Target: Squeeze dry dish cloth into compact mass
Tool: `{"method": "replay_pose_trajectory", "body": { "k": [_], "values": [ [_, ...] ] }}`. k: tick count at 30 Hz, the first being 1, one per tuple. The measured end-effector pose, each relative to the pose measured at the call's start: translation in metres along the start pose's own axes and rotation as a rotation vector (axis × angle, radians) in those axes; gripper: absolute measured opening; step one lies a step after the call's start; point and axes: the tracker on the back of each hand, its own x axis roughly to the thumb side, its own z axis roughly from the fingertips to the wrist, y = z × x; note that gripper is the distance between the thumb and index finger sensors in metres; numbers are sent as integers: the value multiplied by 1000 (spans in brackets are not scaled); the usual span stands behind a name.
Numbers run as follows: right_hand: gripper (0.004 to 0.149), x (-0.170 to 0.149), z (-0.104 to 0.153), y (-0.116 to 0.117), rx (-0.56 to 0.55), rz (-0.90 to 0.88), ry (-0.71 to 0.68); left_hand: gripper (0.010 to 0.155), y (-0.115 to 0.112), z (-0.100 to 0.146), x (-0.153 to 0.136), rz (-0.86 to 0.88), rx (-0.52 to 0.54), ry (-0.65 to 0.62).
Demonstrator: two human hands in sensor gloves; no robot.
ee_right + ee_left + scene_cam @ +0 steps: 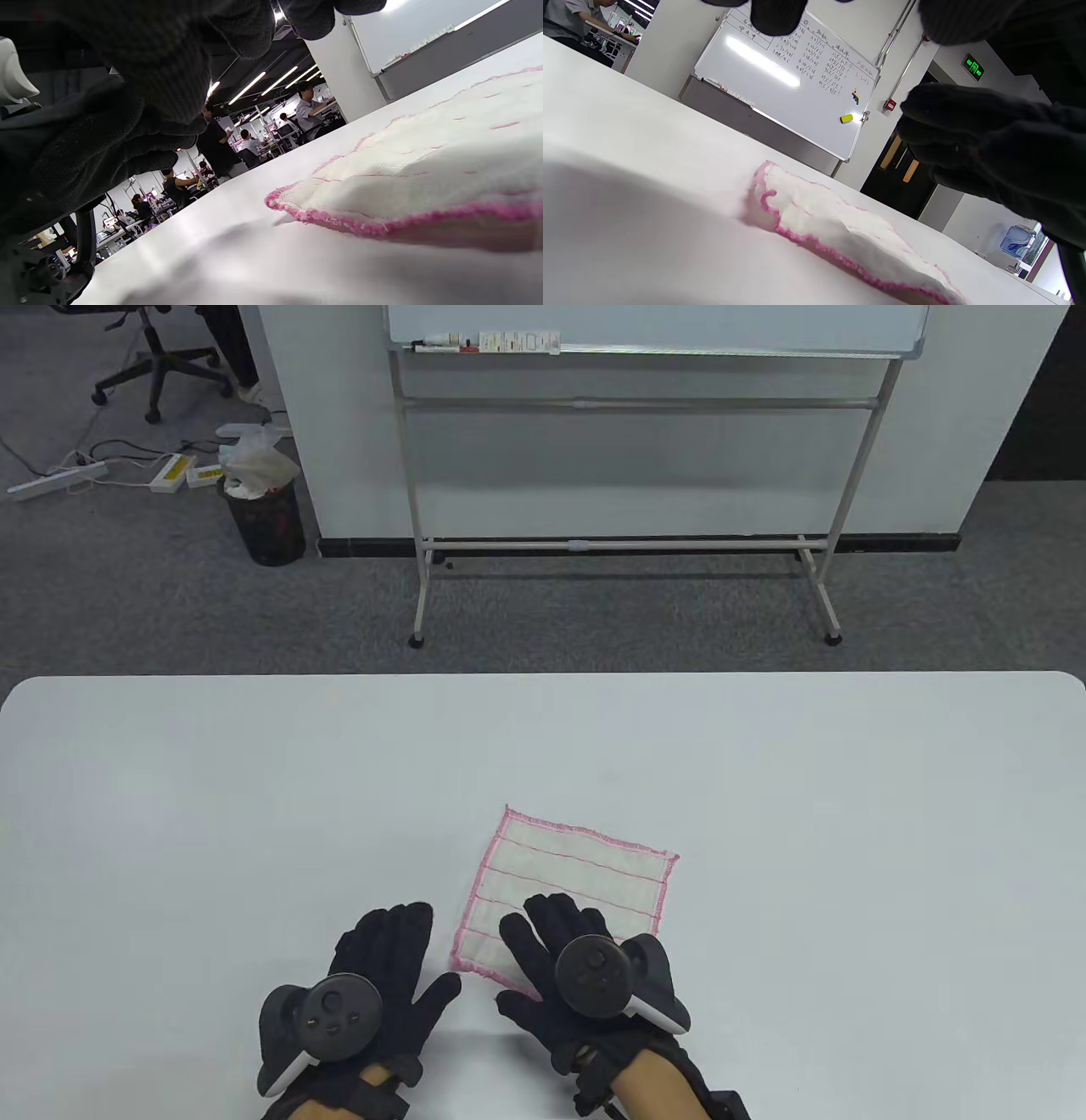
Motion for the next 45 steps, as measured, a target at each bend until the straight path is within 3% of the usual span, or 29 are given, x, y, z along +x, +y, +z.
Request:
{"method": "replay_pose_trajectory", "body": {
  "k": [8, 16, 22, 26, 29, 37, 45],
  "values": [
    [82, -6, 1, -7, -37, -12, 51, 75, -2, -2, -2, 23, -14, 7],
    [98, -47, -1, 2, 106, -42, 250, 75, -4, -4, -2, 30, -35, 14],
    [101, -66, -5, 23, 202, -108, 265, 75, -5, -5, -2, 32, -38, 16],
    [93, -64, -11, 34, 243, -28, 281, 74, -4, -7, -4, 24, -43, 33],
    [74, -62, -15, 39, 274, 23, 302, 74, -4, -9, -11, 56, -29, 66],
    [49, -52, -20, 33, 157, 193, 329, 74, -8, -10, -19, 40, -47, 91],
    [45, -53, -16, 24, 29, 165, 331, 73, -7, -9, -23, 41, -42, 107]
  ]
}}
